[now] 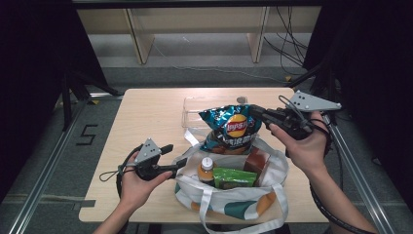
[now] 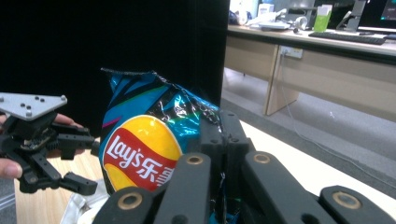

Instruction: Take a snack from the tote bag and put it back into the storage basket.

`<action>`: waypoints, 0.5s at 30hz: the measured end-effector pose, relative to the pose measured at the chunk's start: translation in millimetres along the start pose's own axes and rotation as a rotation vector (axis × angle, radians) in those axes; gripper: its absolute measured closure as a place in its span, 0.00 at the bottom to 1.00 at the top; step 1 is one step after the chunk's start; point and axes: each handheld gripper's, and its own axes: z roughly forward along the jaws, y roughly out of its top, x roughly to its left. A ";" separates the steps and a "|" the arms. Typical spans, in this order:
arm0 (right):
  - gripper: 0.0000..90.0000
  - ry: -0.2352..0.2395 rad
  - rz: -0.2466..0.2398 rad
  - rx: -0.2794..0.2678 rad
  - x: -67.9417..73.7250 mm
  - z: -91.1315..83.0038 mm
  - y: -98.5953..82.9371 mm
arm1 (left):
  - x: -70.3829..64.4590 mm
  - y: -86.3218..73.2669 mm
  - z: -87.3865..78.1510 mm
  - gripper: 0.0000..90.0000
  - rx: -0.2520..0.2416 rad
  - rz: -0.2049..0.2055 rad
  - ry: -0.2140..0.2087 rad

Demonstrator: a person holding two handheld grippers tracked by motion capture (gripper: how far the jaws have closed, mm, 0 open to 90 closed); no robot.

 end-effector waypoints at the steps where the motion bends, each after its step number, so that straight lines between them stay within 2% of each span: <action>1: 1.00 -0.013 -0.017 -0.006 -1.2 -0.4 0.9 | 0.1 0.0 0.0 0.33 -0.001 0.000 0.001; 2: 1.00 -0.012 0.005 -0.009 0.7 -1.0 1.3 | 0.1 0.0 0.0 0.33 -0.004 0.000 0.001; 6: 1.00 -0.018 -0.013 -0.026 -2.7 -0.6 3.5 | -0.1 0.8 -0.1 0.33 -0.013 -0.001 -0.004; 8: 1.00 -0.021 -0.005 -0.024 -2.7 -0.4 3.9 | -0.6 1.0 -0.7 0.33 -0.013 0.002 0.004; 9: 1.00 -0.003 0.004 -0.018 -2.3 -0.3 4.4 | -0.6 1.0 -0.7 0.33 -0.015 0.002 0.005; 11: 1.00 -0.022 -0.013 -0.036 -3.5 -0.5 5.5 | -0.7 0.7 -0.9 0.33 -0.017 -0.003 0.007; 13: 1.00 -0.021 0.003 -0.039 -2.3 -0.9 6.9 | -1.1 0.4 -1.3 0.33 -0.016 -0.003 0.008; 15: 1.00 -0.020 -0.013 -0.045 -4.0 -1.1 8.2 | -1.6 0.1 -1.4 0.33 -0.020 -0.007 0.009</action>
